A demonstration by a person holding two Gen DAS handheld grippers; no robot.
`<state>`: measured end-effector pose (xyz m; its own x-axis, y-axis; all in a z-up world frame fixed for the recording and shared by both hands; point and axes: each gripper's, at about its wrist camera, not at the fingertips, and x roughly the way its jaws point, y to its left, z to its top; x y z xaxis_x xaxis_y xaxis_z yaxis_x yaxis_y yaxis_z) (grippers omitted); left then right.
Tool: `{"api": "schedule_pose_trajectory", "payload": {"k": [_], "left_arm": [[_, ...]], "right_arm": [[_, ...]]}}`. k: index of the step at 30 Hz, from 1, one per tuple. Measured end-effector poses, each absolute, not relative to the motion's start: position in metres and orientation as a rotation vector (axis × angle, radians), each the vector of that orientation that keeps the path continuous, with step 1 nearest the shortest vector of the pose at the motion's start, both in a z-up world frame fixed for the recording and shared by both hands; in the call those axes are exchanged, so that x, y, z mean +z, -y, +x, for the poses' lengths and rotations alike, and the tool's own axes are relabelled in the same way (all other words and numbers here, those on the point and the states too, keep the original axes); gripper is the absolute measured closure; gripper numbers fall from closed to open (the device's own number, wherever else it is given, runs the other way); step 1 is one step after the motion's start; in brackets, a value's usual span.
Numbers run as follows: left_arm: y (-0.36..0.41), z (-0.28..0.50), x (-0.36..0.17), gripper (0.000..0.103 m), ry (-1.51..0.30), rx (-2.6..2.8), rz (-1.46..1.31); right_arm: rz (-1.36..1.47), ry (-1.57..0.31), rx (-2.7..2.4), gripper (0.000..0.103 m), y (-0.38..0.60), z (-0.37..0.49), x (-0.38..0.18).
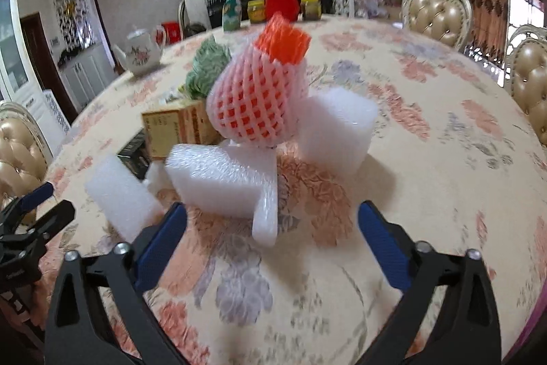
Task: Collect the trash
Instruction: 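Reach the right tool to the white foam block and grasp it, then carry the foam block to the pink bin and open the right tool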
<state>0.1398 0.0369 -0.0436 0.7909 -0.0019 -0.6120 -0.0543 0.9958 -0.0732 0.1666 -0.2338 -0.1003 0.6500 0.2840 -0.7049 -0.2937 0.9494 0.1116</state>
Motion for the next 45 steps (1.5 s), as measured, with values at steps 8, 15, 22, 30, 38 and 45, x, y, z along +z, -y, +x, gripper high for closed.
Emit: {"api": "schedule_pose_trajectory", "payload": {"k": [8, 15, 22, 30, 38, 45], "left_arm": [[-0.023, 0.160, -0.053, 0.007, -0.734, -0.005, -0.064], [-0.005, 0.185, -0.056, 0.007, -0.766, -0.018, -0.058], [0.008, 0.209, -0.069, 0.019, -0.813, 0.039, -0.027], [0.015, 0.190, -0.061, 0.038, -0.748, 0.022, -0.006], [0.038, 0.170, -0.047, 0.050, -0.680, -0.050, 0.014], [0.091, 0.166, -0.033, 0.051, -0.622, -0.180, 0.083]], "right_arm": [[0.042, -0.860, 0.395, 0.088, 0.240, 0.185, -0.114], [0.085, -0.803, 0.381, 0.089, 0.264, 0.167, -0.111], [0.141, -0.782, 0.362, 0.088, 0.291, 0.156, -0.108], [0.182, -0.772, 0.356, 0.088, 0.306, 0.146, -0.115], [0.204, -0.740, 0.338, 0.088, 0.323, 0.133, -0.113], [0.222, -0.680, 0.245, 0.088, 0.362, 0.109, -0.105]]}}
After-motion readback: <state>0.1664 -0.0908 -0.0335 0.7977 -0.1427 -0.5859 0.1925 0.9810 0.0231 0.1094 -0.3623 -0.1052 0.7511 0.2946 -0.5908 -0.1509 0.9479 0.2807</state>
